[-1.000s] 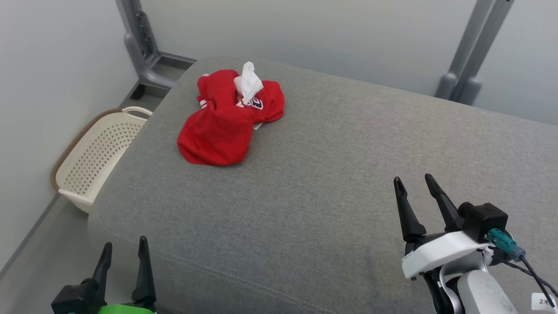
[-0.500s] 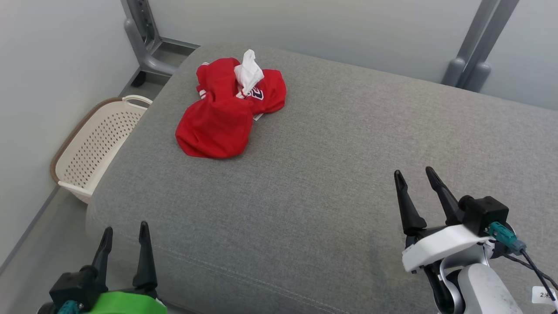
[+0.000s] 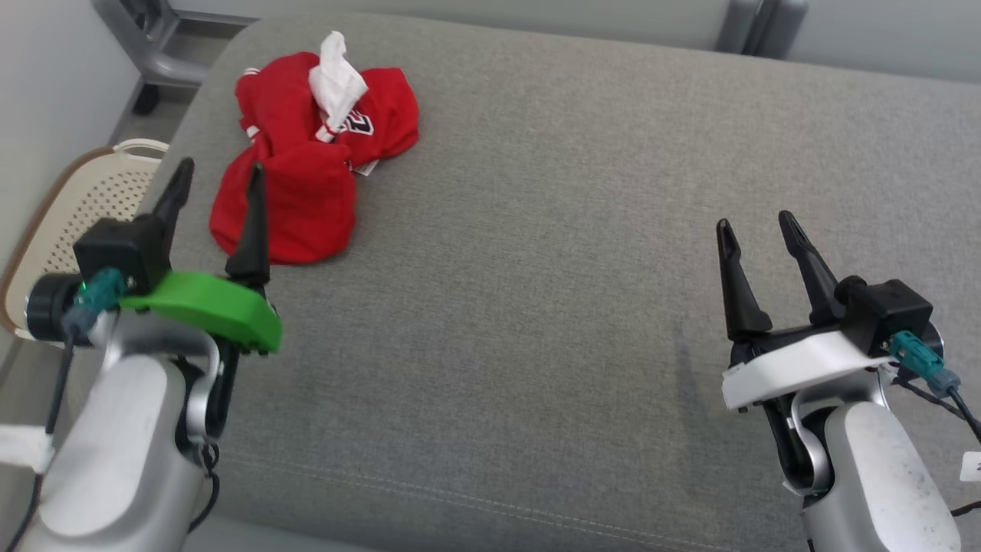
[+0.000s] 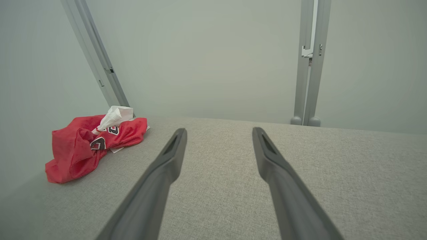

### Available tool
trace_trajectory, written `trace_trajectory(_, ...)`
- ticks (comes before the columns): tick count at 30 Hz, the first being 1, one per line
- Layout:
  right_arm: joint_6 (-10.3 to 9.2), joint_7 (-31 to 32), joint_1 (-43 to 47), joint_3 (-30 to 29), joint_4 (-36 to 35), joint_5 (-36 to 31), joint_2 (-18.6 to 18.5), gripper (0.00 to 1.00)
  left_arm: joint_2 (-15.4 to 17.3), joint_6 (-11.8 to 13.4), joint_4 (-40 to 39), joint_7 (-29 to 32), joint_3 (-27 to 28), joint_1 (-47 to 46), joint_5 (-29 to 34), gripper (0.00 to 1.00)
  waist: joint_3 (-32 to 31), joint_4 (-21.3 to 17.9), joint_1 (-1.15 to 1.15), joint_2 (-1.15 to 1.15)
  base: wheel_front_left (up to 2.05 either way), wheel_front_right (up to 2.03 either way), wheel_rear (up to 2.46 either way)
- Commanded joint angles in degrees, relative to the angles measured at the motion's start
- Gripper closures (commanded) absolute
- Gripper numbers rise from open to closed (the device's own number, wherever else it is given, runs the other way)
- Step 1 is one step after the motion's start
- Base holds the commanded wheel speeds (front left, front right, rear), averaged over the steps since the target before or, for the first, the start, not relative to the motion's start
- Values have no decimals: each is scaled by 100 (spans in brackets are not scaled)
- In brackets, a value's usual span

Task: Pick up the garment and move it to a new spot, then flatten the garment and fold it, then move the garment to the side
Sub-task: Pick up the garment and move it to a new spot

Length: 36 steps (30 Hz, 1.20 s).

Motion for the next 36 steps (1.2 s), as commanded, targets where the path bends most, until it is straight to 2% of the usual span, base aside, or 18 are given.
trace_trajectory(1,-4,12,-149,-53,-94,-71,-21,0,15,-84,289,121,1,-447,-28,0,657,-583,0,0,0,0,0)
trace_trajectory(5,-4,57,-370,-97,-276,-168,-21,0,155,-205,1055,375,-116,-1260,202,0,1145,-895,0,0,0,0,0)
trace_trajectory(9,-4,56,-592,-127,-442,-215,-21,0,103,-294,1814,443,-147,-1890,241,0,1595,-1126,0,0,0,0,0)
trace_trajectory(16,-4,28,-843,-156,-596,-282,-21,0,28,-364,2802,390,-117,-2481,180,0,2095,-1331,0,0,0,0,0)
trace_trajectory(23,-4,-24,-975,-141,-598,-291,-21,0,102,-238,3744,325,-79,-2787,203,0,2316,-1404,0,0,0,0,0)
trace_trajectory(28,-4,-52,-1007,-105,-532,-318,-20,0,128,-53,4205,108,-47,-2869,226,0,2338,-1360,0,0,0,0,0)
trace_trajectory(33,-4,-66,-1068,-6,-501,-278,-21,0,104,-64,4438,-65,64,-2958,80,1,2364,-1390,0,0,0,0,0)
trace_trajectory(34,-4,-73,-1069,8,-494,-276,-21,0,93,-84,4475,-83,71,-2974,61,55,2371,-1401,0,0,0,0,0)
trace_trajectory(36,-4,-93,-1071,43,-465,-284,-21,0,75,-139,4556,-124,67,-2994,20,100,2373,-1428,0,0,0,0,0)
